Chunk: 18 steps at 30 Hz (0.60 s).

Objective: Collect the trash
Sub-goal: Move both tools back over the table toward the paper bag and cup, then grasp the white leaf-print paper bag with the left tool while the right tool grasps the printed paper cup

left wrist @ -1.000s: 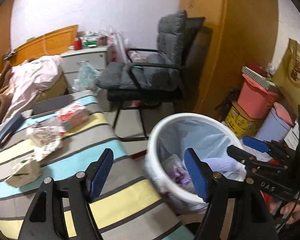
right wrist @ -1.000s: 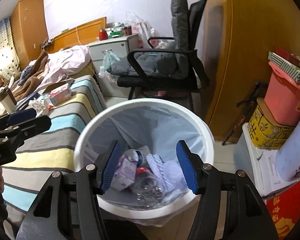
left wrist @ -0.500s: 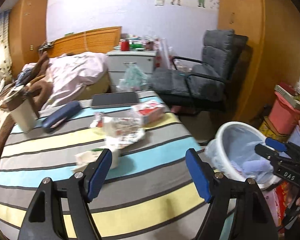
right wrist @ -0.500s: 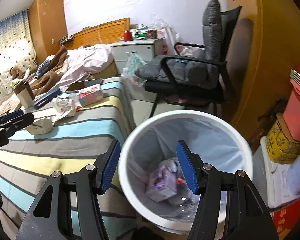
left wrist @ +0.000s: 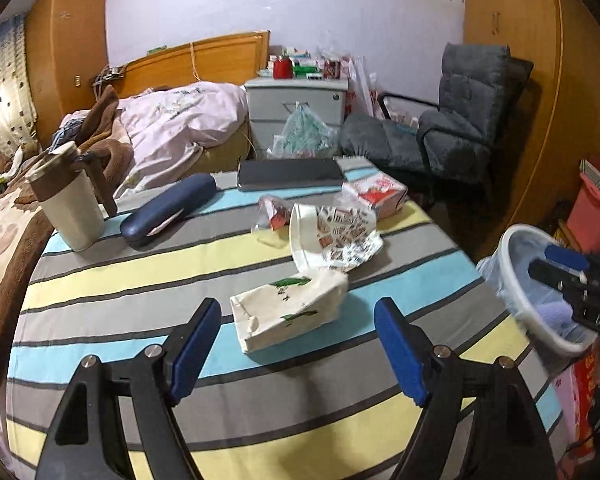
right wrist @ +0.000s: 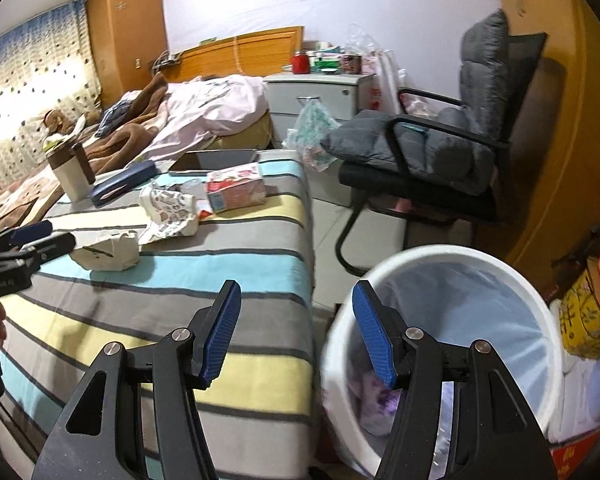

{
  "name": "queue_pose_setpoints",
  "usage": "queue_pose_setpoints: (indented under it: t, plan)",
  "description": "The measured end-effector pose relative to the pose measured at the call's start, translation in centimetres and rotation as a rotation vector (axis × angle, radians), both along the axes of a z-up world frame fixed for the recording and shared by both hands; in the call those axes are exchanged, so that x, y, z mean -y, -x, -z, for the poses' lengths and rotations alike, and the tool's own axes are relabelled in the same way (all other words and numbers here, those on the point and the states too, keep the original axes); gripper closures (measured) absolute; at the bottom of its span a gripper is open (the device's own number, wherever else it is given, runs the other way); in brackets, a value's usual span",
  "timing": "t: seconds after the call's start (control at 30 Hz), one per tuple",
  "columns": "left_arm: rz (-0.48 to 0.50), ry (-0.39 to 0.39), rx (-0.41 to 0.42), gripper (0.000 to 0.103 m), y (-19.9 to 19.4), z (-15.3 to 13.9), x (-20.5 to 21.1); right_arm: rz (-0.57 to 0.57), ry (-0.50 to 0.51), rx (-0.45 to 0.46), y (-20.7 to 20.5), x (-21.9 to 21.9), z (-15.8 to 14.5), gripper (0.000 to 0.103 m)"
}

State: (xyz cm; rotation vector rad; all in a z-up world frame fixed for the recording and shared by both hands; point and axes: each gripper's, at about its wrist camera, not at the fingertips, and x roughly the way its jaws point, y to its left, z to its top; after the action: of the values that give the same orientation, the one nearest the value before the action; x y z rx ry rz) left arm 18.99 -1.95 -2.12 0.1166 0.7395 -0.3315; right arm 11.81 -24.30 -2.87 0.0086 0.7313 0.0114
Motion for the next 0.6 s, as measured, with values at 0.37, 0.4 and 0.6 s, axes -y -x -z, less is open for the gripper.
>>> queue_pose_setpoints:
  t: [0.37, 0.4, 0.6]
  plan:
    - [0.015, -0.030, -0.043, 0.022, -3.1, 2.3, -0.9, -0.114, 0.010, -0.031, -4.7, -3.7, 1.3, 0.043]
    - [0.014, -0.029, -0.056, 0.023, -3.4, 2.6, -1.1, -0.124, 0.010, -0.037, -5.3, -4.1, 1.5, 0.043]
    - [0.026, -0.017, -0.089, 0.036, -4.2, 3.6, -1.6, -0.179, -0.004, -0.062, -6.9, -5.1, 2.3, 0.043]
